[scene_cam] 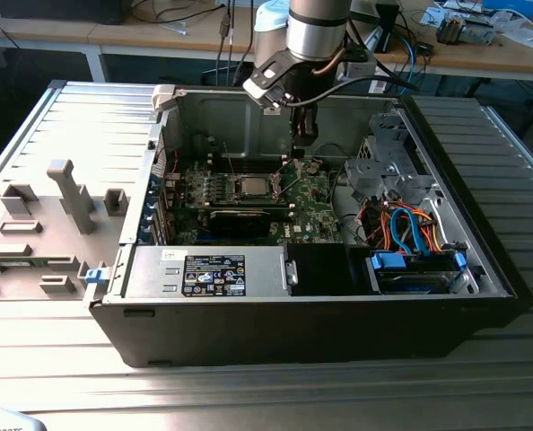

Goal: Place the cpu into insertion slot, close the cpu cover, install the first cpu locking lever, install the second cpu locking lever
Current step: 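Close the cpu cover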

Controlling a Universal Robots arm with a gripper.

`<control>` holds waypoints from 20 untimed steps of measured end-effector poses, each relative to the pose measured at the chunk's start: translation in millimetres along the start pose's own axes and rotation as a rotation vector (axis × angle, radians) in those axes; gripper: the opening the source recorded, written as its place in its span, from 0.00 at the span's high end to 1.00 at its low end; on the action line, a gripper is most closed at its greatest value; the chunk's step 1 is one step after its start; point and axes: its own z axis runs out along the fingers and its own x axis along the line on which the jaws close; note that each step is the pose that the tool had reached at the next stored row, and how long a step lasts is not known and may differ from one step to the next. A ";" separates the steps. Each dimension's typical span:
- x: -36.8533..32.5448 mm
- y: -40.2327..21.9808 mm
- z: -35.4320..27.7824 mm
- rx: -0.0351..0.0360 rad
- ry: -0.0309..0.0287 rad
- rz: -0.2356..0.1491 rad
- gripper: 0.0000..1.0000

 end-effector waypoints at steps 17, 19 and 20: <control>0.0 3.6 2.5 0.0000 0.0000 0.000 0.89; 0.0 4.3 3.1 0.0000 -0.0001 0.000 0.89; 0.0 4.4 3.2 0.0000 0.0000 0.000 0.89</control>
